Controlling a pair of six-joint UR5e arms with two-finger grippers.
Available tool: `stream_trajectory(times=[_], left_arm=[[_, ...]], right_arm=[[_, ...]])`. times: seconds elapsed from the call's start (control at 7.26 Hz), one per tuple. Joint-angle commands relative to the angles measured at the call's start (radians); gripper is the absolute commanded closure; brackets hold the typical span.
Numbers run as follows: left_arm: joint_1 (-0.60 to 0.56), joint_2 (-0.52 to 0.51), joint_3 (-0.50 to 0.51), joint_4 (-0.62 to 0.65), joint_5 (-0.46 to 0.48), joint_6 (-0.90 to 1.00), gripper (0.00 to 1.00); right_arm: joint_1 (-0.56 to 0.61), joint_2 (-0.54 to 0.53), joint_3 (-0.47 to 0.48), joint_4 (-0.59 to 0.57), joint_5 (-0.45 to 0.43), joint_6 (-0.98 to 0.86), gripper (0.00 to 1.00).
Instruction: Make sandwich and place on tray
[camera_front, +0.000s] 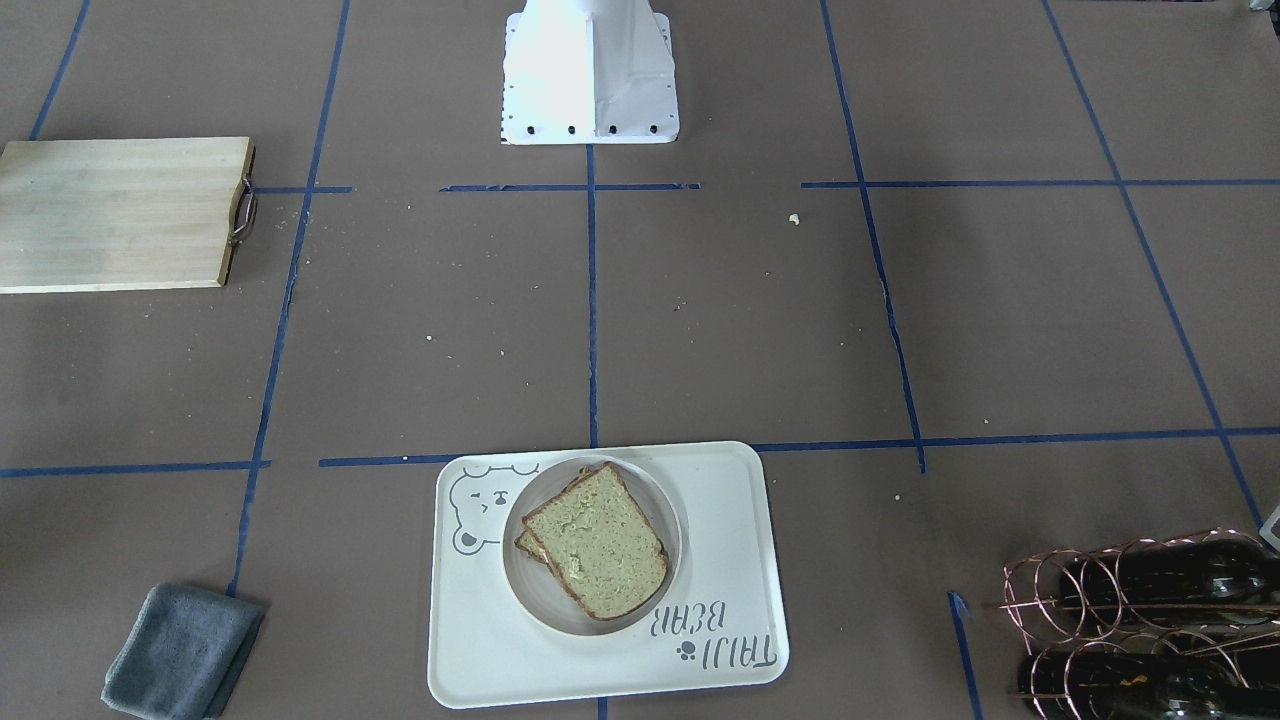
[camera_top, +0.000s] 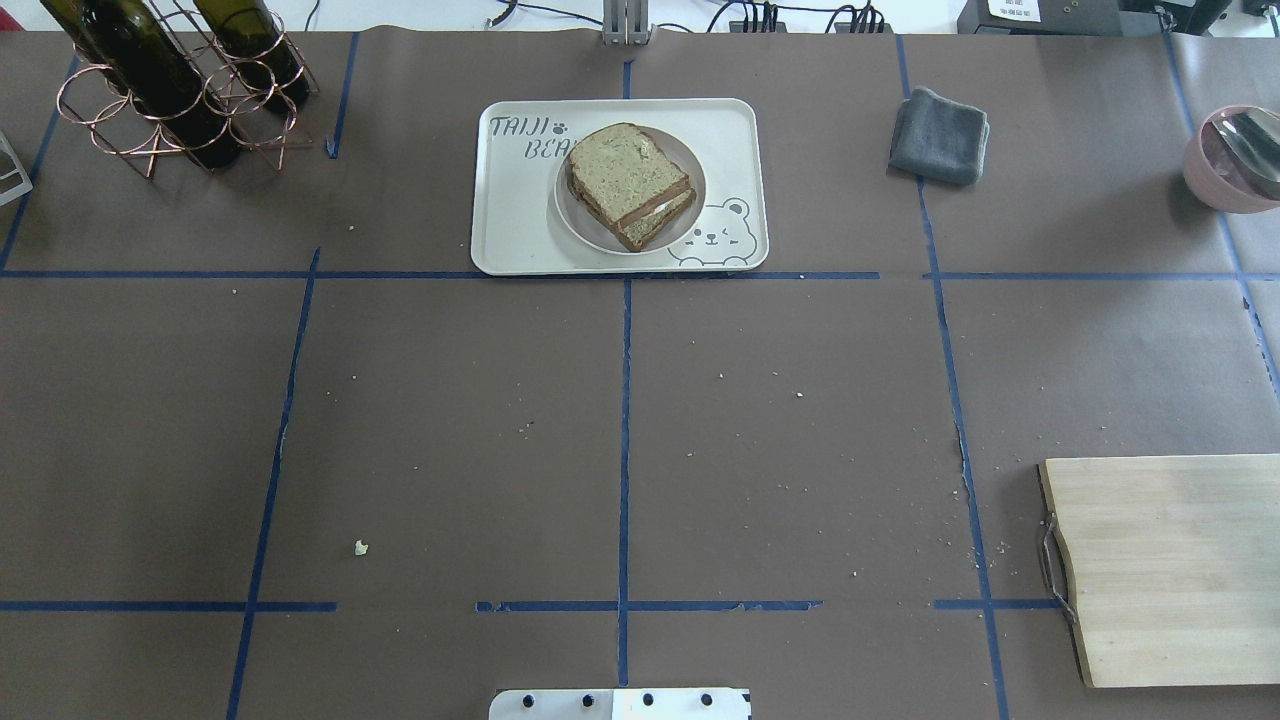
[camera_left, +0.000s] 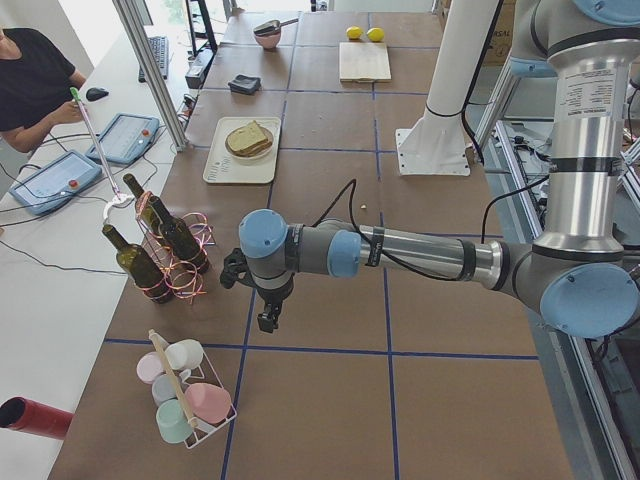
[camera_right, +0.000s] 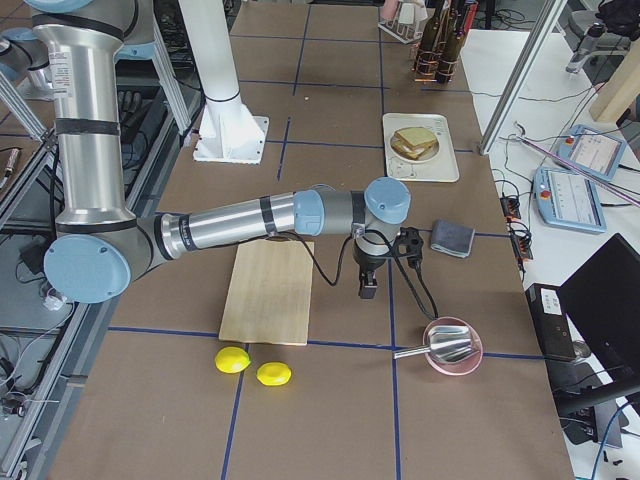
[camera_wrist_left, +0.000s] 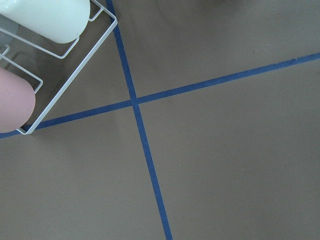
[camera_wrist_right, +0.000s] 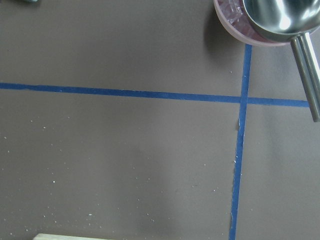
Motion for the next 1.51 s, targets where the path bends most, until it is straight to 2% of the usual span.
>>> stream_trajectory(times=[0.0,1.1,1.38], left_arm=[[0.000,0.001,-0.001,0.000,-0.001,0.000,0.00],[-0.012,0.020,0.015,0.005,0.001,0.000,0.00],[-0.026,0.017,0.012,0.038,0.001,0.011,0.00]], right_arm=[[-0.007,0.027,-0.004,0.000,-0.001,0.033,0.00],[-0.010,0.022,-0.036,0.000,-0.001,0.032,0.00],[-0.010,0.021,-0.037,0.000,-0.001,0.029,0.00]])
